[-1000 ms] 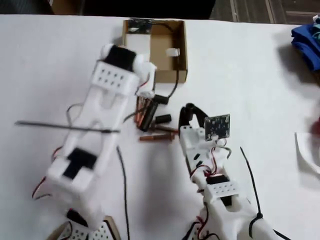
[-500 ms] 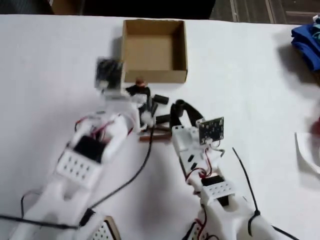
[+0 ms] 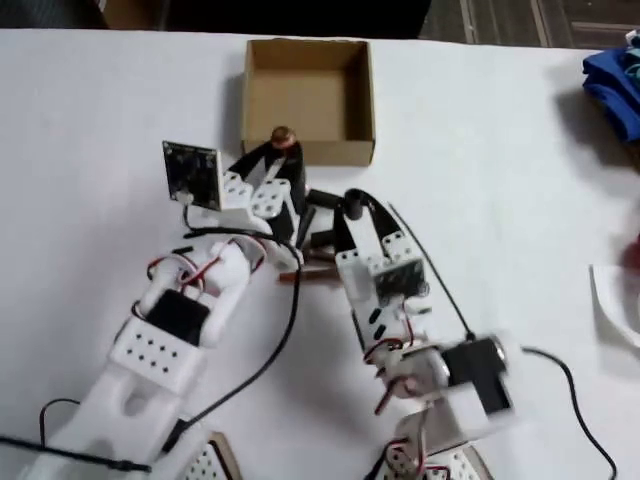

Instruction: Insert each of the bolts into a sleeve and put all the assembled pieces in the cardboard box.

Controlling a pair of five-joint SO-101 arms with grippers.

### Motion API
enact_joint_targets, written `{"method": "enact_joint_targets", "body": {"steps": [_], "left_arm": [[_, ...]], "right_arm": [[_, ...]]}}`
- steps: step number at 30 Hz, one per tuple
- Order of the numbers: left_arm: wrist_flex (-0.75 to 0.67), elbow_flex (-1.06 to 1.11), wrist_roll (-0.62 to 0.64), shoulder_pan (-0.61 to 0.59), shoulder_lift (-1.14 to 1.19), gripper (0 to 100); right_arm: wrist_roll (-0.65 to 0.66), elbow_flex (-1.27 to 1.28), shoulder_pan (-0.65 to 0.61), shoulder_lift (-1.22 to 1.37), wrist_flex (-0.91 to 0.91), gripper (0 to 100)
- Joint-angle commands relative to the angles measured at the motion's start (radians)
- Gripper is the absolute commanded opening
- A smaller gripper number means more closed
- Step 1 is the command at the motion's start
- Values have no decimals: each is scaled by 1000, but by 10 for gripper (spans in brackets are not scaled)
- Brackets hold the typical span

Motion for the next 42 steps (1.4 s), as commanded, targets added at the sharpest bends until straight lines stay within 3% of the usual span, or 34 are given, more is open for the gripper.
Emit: {"method": "enact_joint_targets", "body": {"steps": [1, 8, 16, 22, 36, 42], "left_arm": [[-38, -93, 3, 26, 101, 24], [-32, -193, 0, 146, 181, 24], [-38, -186, -2, 118, 184, 24], [-43, -182, -2, 118, 184, 24], [-86, -199, -2, 114, 276, 24], [-118, -262, -83, 118, 387, 24]], "right_arm": [[54, -48, -36, 128, -156, 20], [55, -44, -41, 93, -156, 20], [49, -44, -42, 87, -153, 20], [-144, -44, -4, 81, -154, 20], [-144, -44, -10, 81, -154, 20], [-144, -44, -5, 81, -154, 20]]}}
